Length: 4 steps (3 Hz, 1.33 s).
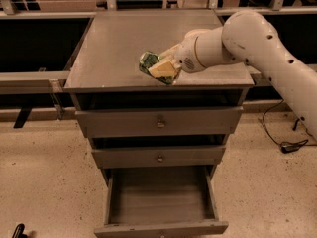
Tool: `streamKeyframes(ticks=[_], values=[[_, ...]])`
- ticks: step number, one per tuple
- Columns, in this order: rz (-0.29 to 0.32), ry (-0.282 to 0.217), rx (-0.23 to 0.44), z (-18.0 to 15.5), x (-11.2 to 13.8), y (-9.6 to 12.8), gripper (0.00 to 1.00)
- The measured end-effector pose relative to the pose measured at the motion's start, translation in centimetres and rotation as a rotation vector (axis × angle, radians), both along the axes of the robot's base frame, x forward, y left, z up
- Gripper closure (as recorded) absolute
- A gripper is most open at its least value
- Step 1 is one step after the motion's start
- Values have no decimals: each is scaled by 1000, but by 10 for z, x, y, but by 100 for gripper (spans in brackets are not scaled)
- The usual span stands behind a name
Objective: Pick green can from bottom drawer and place on counter
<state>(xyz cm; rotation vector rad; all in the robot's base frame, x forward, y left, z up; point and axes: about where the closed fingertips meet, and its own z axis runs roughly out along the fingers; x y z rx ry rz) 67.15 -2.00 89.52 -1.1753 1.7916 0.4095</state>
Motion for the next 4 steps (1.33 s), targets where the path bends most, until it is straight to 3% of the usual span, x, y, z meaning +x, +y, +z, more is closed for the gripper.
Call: streamKeyframes(ticks=[2,3,4], values=[[-82,60,55,-7,37,9,100],[-119,71,48,-10,50,9,82],[-93,79,-26,-14,59,16,58]])
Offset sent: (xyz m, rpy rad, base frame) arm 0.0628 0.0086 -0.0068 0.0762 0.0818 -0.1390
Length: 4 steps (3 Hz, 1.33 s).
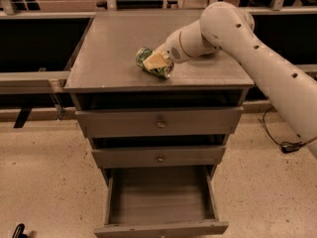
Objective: Pick green can from bottom drawer and place on counter
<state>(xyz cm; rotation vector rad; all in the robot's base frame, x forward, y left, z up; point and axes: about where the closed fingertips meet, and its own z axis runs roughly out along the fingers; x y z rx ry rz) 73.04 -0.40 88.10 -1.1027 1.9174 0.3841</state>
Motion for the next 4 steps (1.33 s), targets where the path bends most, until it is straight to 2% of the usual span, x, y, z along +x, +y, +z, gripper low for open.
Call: streamKeyframes(ticks=[2,3,4], values=[[11,14,-12,-4,-2,3,13],[16,12,-12,-4,-2,3,0],[54,-1,-5,-6,-6,5,0]])
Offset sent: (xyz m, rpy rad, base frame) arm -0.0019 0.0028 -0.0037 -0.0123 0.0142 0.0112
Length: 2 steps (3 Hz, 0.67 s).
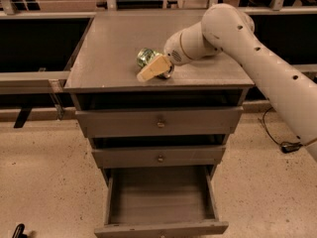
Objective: Pick green can from bottom drawer and place on counter
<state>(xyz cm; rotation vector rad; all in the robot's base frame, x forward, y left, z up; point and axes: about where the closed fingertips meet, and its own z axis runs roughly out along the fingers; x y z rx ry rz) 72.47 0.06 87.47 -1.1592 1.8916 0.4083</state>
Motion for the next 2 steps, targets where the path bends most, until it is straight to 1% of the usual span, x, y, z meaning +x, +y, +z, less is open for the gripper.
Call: streamKeyframes(ticks=[1,2], values=[[-2,-50,-116,-9,-8,-34,0],[-28,-138,-256,-6,-22,-69,0]])
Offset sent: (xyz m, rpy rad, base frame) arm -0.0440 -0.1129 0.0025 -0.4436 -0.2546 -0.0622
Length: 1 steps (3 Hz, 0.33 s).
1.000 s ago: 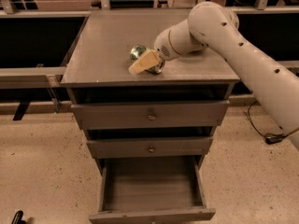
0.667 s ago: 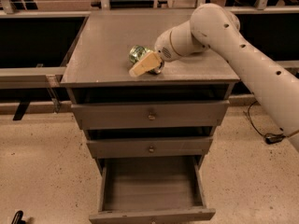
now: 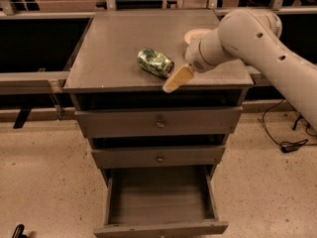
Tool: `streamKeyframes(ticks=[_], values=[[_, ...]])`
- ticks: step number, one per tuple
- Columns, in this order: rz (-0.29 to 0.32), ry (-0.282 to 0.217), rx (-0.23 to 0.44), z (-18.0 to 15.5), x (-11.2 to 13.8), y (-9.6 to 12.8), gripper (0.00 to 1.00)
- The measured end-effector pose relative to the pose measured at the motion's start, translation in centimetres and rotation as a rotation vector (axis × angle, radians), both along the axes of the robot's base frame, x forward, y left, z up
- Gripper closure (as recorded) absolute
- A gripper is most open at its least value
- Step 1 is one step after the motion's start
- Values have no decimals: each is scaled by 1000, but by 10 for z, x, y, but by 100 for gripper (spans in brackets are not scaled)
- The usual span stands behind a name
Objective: Pick green can from bottom drawer and place on counter
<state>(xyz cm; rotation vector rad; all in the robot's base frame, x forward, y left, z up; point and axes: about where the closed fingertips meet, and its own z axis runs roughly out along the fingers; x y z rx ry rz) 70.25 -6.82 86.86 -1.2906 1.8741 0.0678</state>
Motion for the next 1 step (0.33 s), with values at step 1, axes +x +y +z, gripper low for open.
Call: streamKeyframes(ticks=[1], values=[[-31,-66,-48,-1,-13,-23,0]])
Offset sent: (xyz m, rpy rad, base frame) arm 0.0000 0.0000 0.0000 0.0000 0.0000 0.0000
